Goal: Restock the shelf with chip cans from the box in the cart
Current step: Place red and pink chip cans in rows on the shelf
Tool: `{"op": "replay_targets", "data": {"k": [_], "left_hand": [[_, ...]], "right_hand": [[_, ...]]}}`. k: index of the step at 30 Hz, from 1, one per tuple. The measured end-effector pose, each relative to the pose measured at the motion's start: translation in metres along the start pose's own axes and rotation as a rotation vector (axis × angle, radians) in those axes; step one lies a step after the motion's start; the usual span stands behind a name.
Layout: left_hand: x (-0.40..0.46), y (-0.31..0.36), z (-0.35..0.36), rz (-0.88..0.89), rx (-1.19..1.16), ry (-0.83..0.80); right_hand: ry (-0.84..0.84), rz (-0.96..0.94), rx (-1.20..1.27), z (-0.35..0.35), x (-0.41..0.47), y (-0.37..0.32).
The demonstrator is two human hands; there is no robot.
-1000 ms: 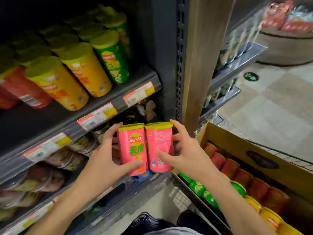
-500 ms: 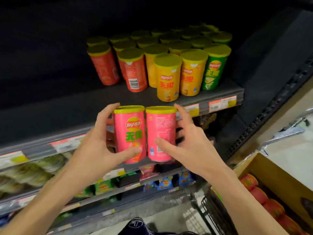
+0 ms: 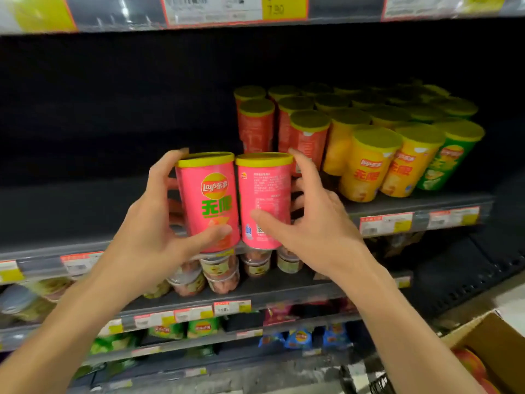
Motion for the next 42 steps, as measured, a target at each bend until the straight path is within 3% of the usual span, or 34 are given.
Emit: {"op": "replay_targets", "data": {"k": [5,12,27,39,42], "left_hand": [[0.005,-0.013,-0.025,0.021,0.037,0.078],[0.011,-0.043,-0.045,0.038,0.153,0.145],[0.003,-0.095,-0.051,0.056,0.022,0.175],[0.001,-0.111,-0.049,0.07,0.059,0.199],[0.0,-0.112,-0.047,0.071,0.057,0.212]], "right_hand": [[0.046,-0.117,0.024,0.017,0.019,-0.029],[0.089,-0.126,0.021,0.056,0.045,-0.04],[0.092,-0.175,0.044,0.105,0.052,-0.034],[0.118,-0.075,0.038,0.117,0.109,-0.035],[0.213,-0.093,0.033,0.12,0.14,-0.033]]}}
Point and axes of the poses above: each hand's wrist, its own x-axis towards the middle knuckle, its own z-axis out of the palm, y = z × x, the point moved 6 cm from there along x, towards the middle knuckle, and after that the axes turned 3 degrees about z, right-handed, at the moved point
